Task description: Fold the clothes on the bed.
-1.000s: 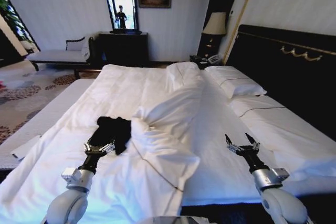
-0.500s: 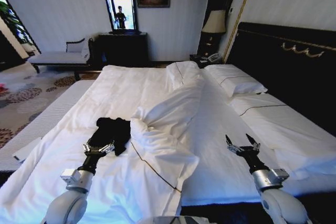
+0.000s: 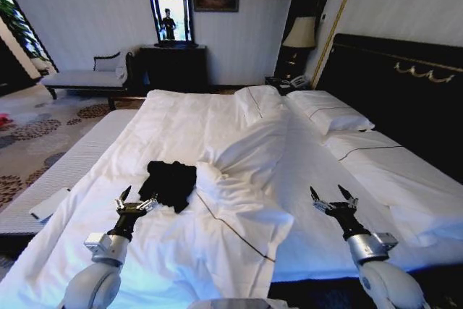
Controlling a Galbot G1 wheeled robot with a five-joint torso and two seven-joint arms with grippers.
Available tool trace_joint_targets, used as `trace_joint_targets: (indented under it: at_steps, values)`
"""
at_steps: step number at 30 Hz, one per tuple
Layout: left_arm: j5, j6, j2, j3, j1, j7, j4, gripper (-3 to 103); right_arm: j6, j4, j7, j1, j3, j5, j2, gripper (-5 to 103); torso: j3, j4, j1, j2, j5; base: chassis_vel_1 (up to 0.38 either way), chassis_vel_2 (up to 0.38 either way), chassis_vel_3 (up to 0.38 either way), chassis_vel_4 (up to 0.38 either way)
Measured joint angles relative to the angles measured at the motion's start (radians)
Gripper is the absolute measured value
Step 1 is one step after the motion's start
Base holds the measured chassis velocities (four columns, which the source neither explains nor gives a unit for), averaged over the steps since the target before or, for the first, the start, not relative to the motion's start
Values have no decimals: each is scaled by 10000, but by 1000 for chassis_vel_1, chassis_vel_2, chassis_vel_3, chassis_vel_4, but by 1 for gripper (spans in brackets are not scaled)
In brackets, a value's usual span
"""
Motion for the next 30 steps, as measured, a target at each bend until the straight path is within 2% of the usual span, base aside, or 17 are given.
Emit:
trace_joint_targets:
  at_steps: [13, 27, 30]
  values:
    - [-4, -1, -6, 59, -51, 5, -11, 100, -6, 115, 8, -67, 30, -49, 54, 100, 0, 0, 0, -1, -1, 25, 28, -21, -24]
    - [28, -4, -40, 33, 30, 4, -14, 100, -37, 414, 78, -196, 39, -47, 139, 100, 0, 0, 0, 0, -4, 170, 158, -167, -161]
    - [44, -13, -47, 31, 44, 5, 5, 100, -56, 643, 189, -281, 35, 279, 114, 100, 0, -4, 1, 0, -2, 121, 117, -127, -140]
